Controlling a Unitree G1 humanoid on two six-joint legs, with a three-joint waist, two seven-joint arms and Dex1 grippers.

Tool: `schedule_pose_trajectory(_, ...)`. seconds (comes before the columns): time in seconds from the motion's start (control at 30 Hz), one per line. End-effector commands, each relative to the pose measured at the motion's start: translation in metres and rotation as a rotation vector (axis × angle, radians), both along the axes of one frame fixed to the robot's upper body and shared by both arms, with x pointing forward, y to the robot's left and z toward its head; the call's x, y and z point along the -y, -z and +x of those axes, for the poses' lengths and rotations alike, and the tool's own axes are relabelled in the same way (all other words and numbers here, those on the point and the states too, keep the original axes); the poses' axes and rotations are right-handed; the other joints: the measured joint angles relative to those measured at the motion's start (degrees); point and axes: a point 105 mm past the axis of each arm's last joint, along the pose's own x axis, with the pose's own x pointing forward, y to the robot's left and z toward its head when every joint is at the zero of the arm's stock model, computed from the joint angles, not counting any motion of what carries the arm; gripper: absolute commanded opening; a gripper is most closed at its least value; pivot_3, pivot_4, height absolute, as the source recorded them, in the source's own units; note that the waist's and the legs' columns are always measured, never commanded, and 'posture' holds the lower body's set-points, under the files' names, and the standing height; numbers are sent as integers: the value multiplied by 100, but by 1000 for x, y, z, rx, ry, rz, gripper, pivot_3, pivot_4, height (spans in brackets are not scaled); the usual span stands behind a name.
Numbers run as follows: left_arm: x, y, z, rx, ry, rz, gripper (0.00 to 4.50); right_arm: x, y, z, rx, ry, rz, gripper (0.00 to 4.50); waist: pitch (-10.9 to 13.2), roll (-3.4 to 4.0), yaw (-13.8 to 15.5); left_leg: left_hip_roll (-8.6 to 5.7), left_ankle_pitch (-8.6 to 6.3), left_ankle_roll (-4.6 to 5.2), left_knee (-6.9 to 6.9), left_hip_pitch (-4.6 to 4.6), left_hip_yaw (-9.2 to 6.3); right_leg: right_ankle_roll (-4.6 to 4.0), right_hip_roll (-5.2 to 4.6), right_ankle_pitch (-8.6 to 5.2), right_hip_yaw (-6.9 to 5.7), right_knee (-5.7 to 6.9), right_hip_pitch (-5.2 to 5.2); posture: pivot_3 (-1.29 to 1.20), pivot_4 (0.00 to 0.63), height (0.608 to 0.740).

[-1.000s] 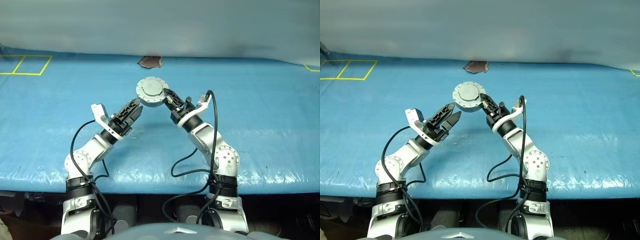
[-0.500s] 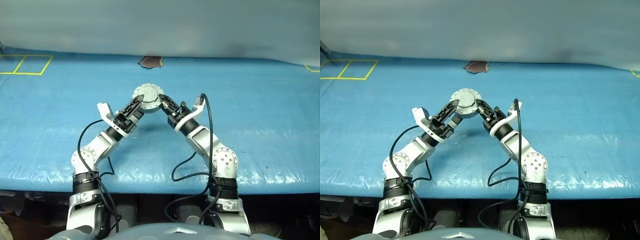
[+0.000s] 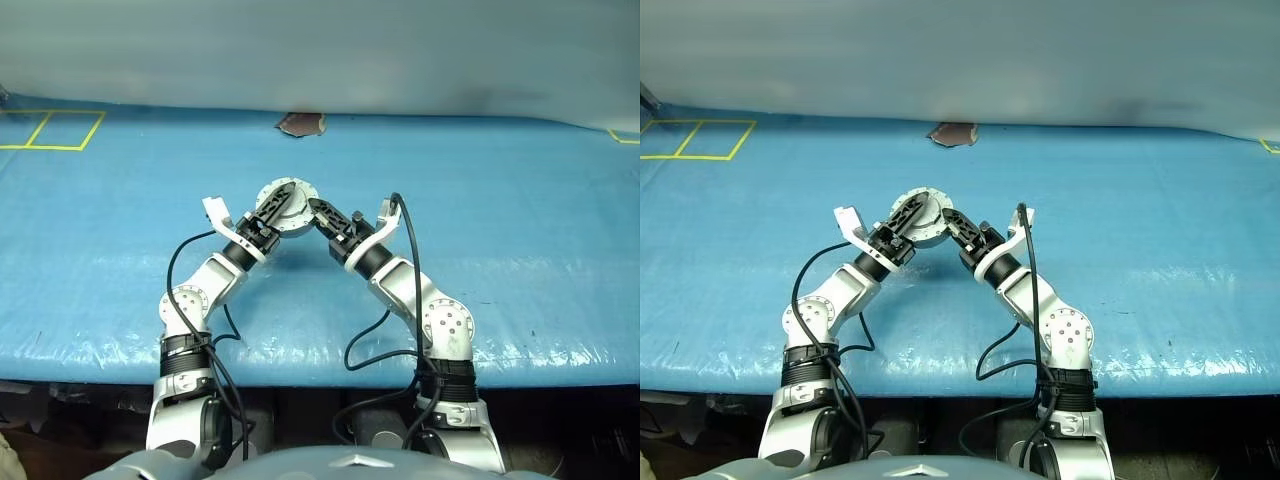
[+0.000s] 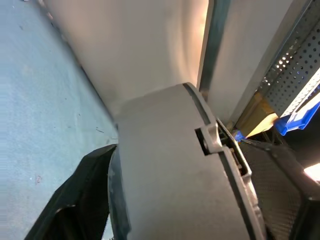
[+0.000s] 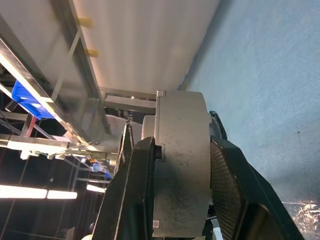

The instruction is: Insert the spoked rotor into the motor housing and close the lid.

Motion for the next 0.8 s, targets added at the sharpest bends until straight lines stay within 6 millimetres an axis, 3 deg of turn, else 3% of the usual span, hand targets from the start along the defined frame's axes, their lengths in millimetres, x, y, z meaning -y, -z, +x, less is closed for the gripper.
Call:
schedule_pose_trajectory(0.03, 1, -8, -3, 47, 5, -1, 2863, -10, -26, -9, 74, -7, 108, 1175, 0, 0, 1, 0, 0, 0, 0, 0, 0, 1, 0, 0, 0, 0, 0, 0, 150, 740)
schedule_pose_trajectory(0.37, 0, -2, -2, -1, 1, -11, 2857, -8, -30, -8, 152, 9, 72, 1175, 0, 0, 0, 0, 0, 0, 9, -3, 0, 4, 0, 2, 0, 0, 2, 0, 150, 740)
schedule_pose_trajectory(0.47, -4, 0, 0, -12, -26, -2, 2856, -6, -31, -7, 168, 30, 60, 2169, 0, 0, 8, 0, 0, 0, 12, -3, 0, 7, 1, 2, 0, 0, 4, 0, 150, 740)
schedule_pose_trajectory(0.6, -11, 6, 6, -32, -96, 32, 2856, 9, -26, 6, 149, 185, -2, 3482, 0, 0, 8, 0, 0, 0, 21, -5, 0, 17, 1, -2, 0, 0, 5, 0, 150, 740)
schedule_pose_trajectory(0.73, -20, 10, 11, -41, -161, 68, 2856, 18, -25, 11, 137, 245, 9, 3482, 0, 0, 6, 3, 0, 1, 26, -5, 0, 23, 3, -5, 1, 0, 5, 0, 150, 740)
schedule_pose_trajectory(0.8, -31, 4, 15, -22, -214, 68, 2856, 27, -21, 13, 163, 286, -69, 3482, 0, -1, 23, 3, 0, 0, 27, -7, -1, 22, 4, -5, 1, 0, 4, 0, 150, 740)
